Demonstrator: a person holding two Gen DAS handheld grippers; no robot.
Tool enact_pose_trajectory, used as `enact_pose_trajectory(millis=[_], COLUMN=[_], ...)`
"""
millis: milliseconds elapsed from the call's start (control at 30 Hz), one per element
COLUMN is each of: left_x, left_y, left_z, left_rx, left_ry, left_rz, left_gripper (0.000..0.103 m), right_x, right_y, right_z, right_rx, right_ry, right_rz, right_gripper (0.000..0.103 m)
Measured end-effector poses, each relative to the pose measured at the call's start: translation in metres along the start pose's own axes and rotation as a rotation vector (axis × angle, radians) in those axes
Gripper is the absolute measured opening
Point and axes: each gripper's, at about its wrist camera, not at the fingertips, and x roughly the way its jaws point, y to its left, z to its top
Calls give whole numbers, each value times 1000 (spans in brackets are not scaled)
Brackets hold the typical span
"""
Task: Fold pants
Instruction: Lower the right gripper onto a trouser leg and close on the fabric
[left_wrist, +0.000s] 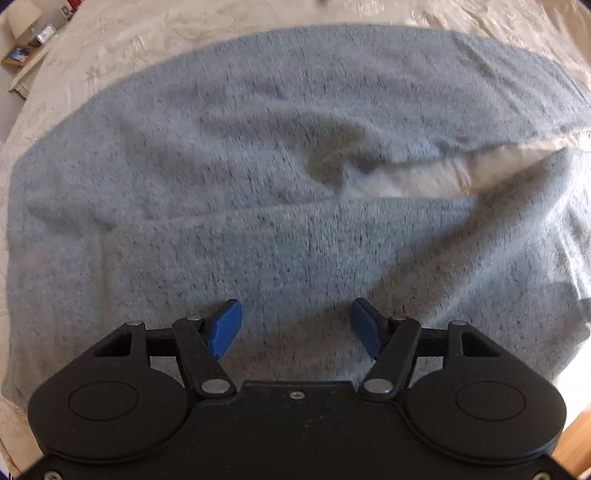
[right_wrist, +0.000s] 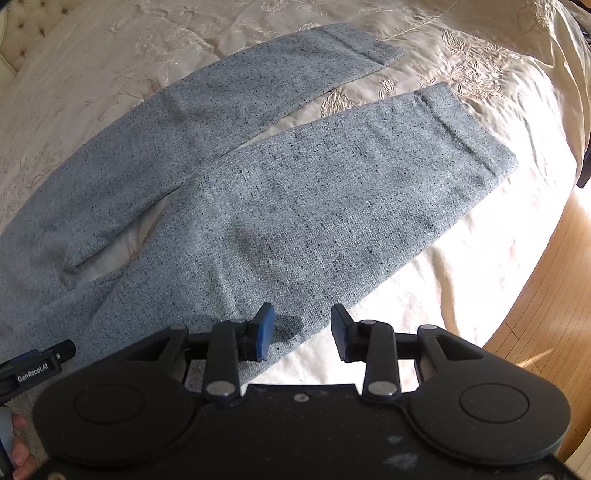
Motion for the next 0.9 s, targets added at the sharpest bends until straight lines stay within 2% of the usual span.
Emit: enact_pose_trajectory(millis=[33, 133, 233, 367, 500, 667, 800, 900], left_x=[6, 5, -1, -7, -11, -21, -28, -38], left_y=[-1, -5, -8, -5, -15, -32, -34, -35], left_z=[-5, -21, -30, -37, -49, -57, -55, -50], left_rx=[-12, -17, -4, -70, -83, -49, -81, -100], left_ry=[24, -23, -36, -23, -1, -18, -24, -45], left_rz=[-1, 16, 15, -8, -26, -7, -19, -24], left_gripper=[68, 68, 68, 67, 67, 67, 64, 60], right_x=[2, 6, 11, 22, 30, 43, 50, 46], right_y=[-1, -5, -10, -24, -43, -69, -86, -84], right_z=[1, 3, 3, 4, 10, 18, 20, 22], right_rx=[5, 20, 8, 21, 98, 212, 335, 286], right_ry=[1, 9, 16, 50, 58, 96, 115, 80], right_rz=[-7, -11, -16, -11, 17, 96, 241, 249], right_gripper=[37, 37, 37, 37, 37, 38, 38, 24])
